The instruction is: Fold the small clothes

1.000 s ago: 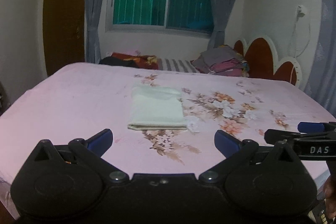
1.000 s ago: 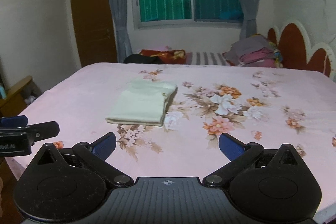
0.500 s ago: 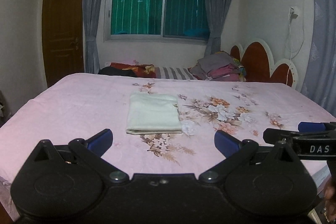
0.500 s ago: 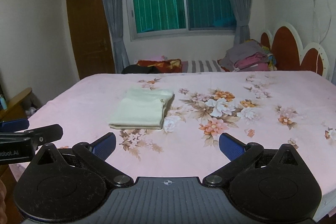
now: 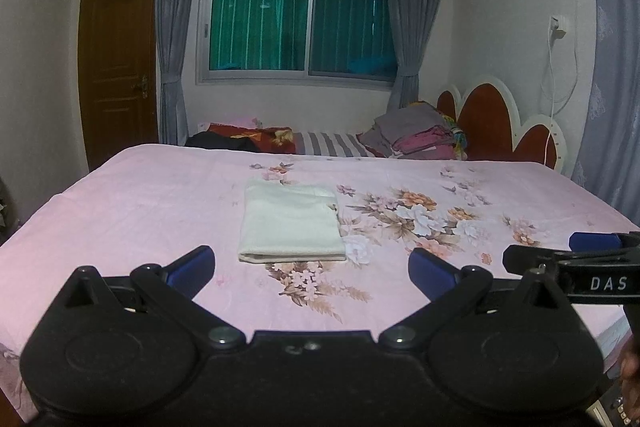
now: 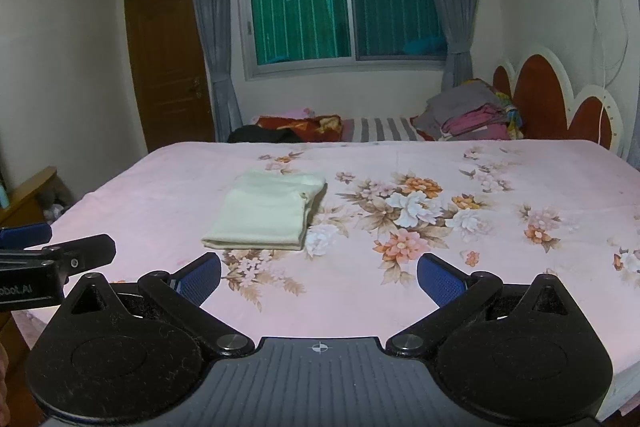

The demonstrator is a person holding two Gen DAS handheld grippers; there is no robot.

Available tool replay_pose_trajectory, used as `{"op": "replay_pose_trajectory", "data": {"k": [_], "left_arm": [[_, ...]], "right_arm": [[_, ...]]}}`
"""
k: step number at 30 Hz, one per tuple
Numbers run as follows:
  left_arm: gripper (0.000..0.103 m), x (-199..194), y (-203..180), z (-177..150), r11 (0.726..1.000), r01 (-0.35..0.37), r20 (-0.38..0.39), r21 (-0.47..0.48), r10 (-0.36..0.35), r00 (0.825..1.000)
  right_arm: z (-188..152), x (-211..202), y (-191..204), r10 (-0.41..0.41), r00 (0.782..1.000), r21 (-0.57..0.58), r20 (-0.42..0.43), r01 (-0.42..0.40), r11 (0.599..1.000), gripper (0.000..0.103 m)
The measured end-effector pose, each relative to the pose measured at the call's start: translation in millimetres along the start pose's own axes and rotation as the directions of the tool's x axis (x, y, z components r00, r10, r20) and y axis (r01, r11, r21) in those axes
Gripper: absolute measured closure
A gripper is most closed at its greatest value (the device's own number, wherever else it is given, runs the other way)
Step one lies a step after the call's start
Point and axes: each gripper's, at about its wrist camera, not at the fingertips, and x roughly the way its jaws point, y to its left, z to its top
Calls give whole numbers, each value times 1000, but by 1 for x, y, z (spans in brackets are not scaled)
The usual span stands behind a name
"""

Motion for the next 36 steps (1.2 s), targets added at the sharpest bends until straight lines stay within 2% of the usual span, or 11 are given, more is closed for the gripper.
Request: {"op": "replay_pose_trajectory", "data": {"k": [36], "left_arm": [[1, 4, 6, 6, 1000, -17, 13, 5, 17, 1000]], "right_arm": [[11, 8, -19, 31, 999, -22, 19, -31, 999, 0]]}}
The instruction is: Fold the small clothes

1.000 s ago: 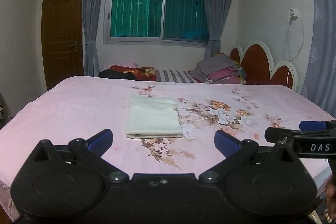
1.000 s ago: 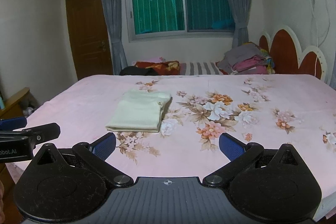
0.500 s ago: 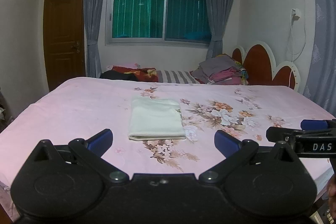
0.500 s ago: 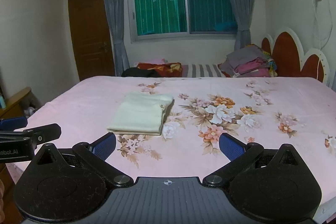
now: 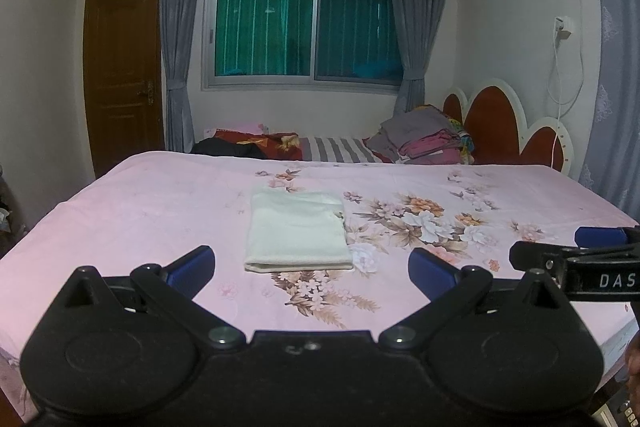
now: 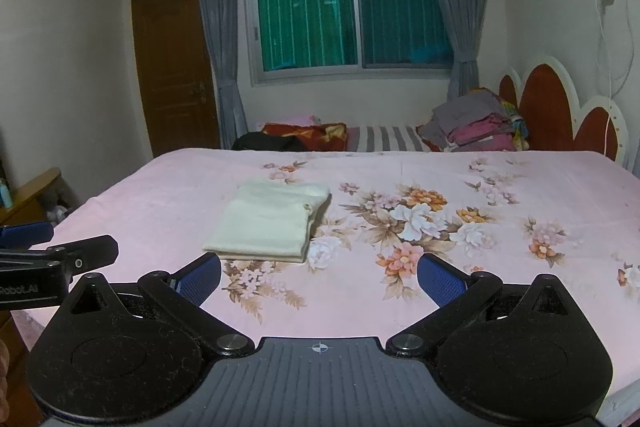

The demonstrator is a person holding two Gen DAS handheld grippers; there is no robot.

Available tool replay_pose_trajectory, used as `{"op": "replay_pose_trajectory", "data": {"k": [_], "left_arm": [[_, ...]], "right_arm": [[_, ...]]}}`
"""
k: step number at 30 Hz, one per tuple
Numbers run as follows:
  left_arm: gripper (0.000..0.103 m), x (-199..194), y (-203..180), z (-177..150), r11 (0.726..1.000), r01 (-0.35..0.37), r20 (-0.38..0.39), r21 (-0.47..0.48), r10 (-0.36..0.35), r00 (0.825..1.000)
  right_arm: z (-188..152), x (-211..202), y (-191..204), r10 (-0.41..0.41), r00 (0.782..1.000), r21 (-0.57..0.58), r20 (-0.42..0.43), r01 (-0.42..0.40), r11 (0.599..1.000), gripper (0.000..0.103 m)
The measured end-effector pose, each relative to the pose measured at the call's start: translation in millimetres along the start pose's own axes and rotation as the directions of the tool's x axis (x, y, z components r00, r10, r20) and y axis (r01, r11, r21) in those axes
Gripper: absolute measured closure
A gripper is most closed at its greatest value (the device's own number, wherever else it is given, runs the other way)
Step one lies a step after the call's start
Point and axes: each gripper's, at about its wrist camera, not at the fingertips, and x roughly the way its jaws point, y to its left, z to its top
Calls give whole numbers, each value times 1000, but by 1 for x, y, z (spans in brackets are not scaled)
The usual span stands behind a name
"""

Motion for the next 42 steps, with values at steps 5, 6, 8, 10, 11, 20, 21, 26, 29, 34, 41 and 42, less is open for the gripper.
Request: {"op": "replay_pose_trajectory", "data": {"k": [5, 6, 8, 10, 11, 20, 21, 26, 29, 34, 41, 42], "left_arm": [[1, 0, 0, 1, 1000, 1, 0, 1, -1, 1000], [1, 0, 0, 1, 1000, 1, 1, 0, -1, 1000], [0, 0, 0, 1, 1000, 1, 1, 2, -1, 1000], [1, 0, 0, 1, 1000, 1, 2, 3, -1, 1000], [1, -1, 0, 0, 1000, 1, 3, 4, -1, 1000], [1, -2, -1, 2, 1000, 1, 5, 4, -1, 1000], [1, -3, 0, 3, 1000, 1, 7, 5, -1, 1000], [1, -3, -1, 3, 1000, 3, 9, 5, -3, 1000], [1, -3, -3, 3, 1000, 6, 11, 4, -7, 1000], [1, -5, -5, 1, 1000, 2, 12, 13, -3, 1000], [1, -6, -7, 1, 1000, 2, 21, 20, -3, 1000], [1, -6, -7, 1, 1000, 8, 23, 21, -8, 1000]], "right_arm": [[0, -2, -4, 2, 1000, 2, 4, -2, 1000, 0], [0, -2, -5, 2, 1000, 3, 4, -3, 1000, 0], [0, -2, -6, 2, 1000, 2, 4, -2, 1000, 0], [0, -2, -7, 3, 1000, 3, 4, -3, 1000, 0], [0, -2, -7, 4, 1000, 3, 3, -4, 1000, 0], [0, -3, -8, 5, 1000, 4, 2, -5, 1000, 0], [0, -4, -8, 5, 1000, 5, 3, -5, 1000, 0], [1, -5, -8, -2, 1000, 5, 3, 2, 1000, 0], [1, -5, -8, -2, 1000, 1, 2, 2, 1000, 0], [0, -6, -7, -4, 1000, 0, 1, 4, 1000, 0], [0, -7, -7, -5, 1000, 0, 2, 5, 1000, 0], [0, -8, -8, -5, 1000, 0, 2, 5, 1000, 0]]}}
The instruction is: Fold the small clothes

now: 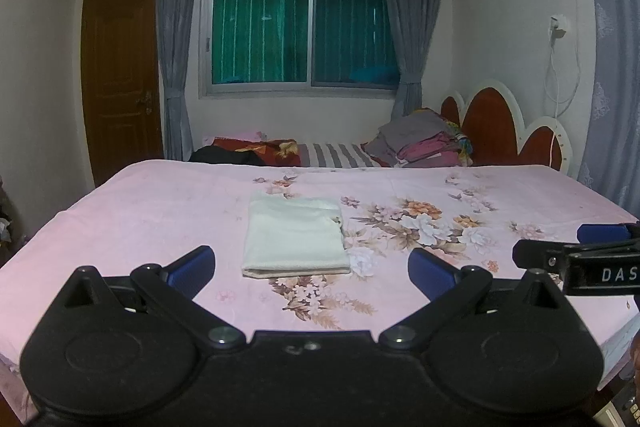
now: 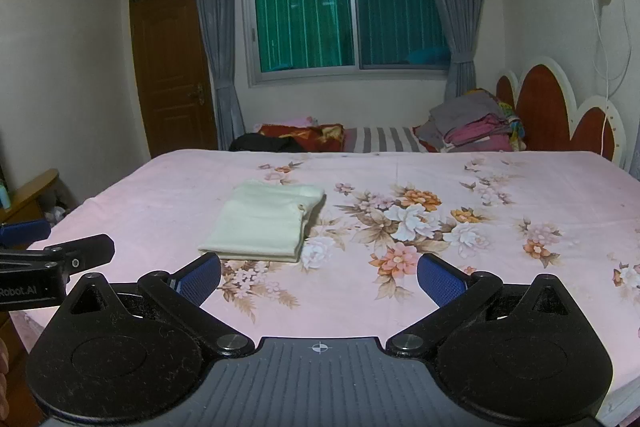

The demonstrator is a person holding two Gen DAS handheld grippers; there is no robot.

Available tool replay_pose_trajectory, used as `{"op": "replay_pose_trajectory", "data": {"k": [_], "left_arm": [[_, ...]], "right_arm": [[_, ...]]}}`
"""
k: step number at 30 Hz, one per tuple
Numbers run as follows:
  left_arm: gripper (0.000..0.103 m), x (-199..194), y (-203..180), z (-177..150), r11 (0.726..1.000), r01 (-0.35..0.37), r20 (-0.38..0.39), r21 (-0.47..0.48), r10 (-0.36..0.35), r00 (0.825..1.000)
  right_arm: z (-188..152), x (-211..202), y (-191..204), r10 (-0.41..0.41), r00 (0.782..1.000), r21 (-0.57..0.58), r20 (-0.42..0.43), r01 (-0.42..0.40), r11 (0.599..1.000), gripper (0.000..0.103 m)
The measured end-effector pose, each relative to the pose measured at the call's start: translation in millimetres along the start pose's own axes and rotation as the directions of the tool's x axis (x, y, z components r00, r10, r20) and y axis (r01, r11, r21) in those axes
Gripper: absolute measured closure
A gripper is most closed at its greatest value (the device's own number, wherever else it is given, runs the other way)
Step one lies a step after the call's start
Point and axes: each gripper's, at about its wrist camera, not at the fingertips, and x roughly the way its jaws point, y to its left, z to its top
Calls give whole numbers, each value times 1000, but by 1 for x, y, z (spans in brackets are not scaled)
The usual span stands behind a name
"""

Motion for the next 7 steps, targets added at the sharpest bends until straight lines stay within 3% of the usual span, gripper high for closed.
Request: {"op": "replay_pose_trajectory", "data": {"k": [7], "left_arm": [[1, -1, -1, -1, 1000, 15, -6, -6, -15, 1000]], "right_arm": [[0, 0, 0, 1, 1000, 0, 0, -1, 1000, 0]]}}
